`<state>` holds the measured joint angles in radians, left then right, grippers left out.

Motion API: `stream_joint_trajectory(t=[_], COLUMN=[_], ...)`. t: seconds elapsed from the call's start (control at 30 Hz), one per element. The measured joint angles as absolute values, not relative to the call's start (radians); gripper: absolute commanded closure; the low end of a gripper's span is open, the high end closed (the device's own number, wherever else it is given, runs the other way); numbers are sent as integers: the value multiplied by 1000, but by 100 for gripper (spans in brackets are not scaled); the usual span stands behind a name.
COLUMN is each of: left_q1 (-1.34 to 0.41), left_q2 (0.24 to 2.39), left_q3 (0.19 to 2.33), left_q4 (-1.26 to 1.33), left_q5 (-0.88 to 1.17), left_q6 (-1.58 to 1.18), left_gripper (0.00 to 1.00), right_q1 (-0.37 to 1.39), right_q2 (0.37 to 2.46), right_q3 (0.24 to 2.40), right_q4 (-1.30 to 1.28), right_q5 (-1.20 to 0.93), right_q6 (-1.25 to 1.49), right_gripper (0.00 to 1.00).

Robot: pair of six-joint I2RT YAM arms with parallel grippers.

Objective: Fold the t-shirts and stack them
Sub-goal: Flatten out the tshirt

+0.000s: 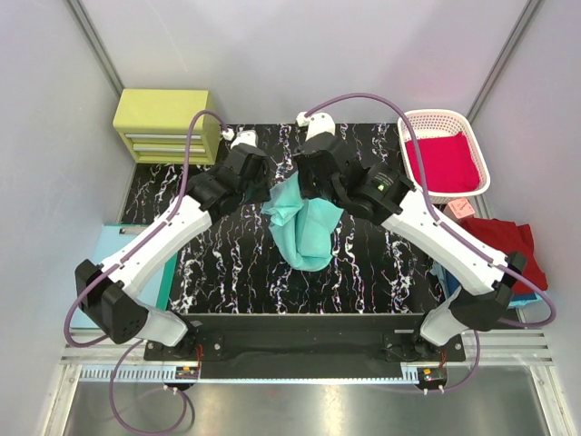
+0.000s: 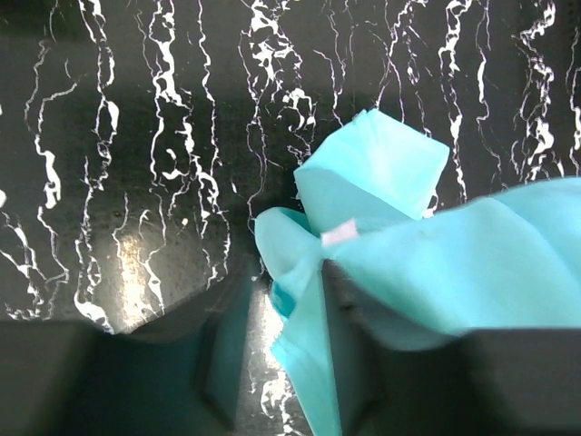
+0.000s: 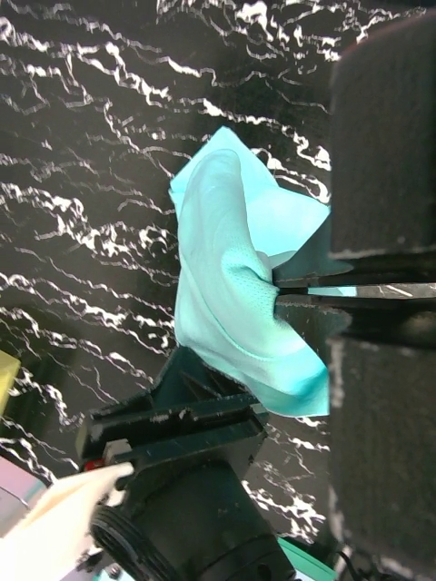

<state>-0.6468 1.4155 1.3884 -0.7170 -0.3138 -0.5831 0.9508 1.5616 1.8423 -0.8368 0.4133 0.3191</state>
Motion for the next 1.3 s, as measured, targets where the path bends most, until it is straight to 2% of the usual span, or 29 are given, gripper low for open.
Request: stream_joint_trajectory(t=[0.1,0.23,0.43,0.67,0.77,0.8,0.83,0.87,0.93,0.97,1.03,1.1,1.2,1.3], left_q1=[-647,-647,-647,-647,-648,-648,-649,-651,-655,-657,-666,-677,-696,-704], left_q2=[1417,1397,1279,1118,1085,1081,1080,1082,1089,1096,1115,1134,1144,1162], left_q3=[1382,1350,1254,1168,1137,1124,1115,1102,1082,1077,1070,1068,1054,1029], left_q4=[-710,-700,-709,-709,-712,-713,-713,-713,-718,-717,-717,-714,-689,-651], left_q5=[-320,-351,-420,-484,-485,-483,-482,-478,-468,-464,-452,-438,-415,-380], left_q6=[-590,-600,-604,-603,-603,-605,-603,-604,-602,-601,-599,-594,-579,-565], left_gripper=[71,71,71,68,59,56,53,48,45,42,41,41,41,43], right_q1=[942,867,763,709,670,659,649,642,627,622,617,617,617,619], right_q2=[1562,1602,1763,2045,2136,2162,2185,2202,2240,2256,2273,2275,2245,2142], right_q3=[1842,1840,1890,2210,2338,2371,2399,2418,2454,2468,2474,2470,2436,2304], right_q4=[-837,-828,-809,-809,-807,-806,-805,-806,-807,-807,-810,-820,-816,-809], right_q5=[424,373,311,196,163,155,150,144,134,136,138,141,148,159], right_q6=[318,326,325,317,325,327,330,334,342,344,347,344,335,334], right_gripper=[100,100,100,100,100,94,79,59,39,25,10,1,1,1])
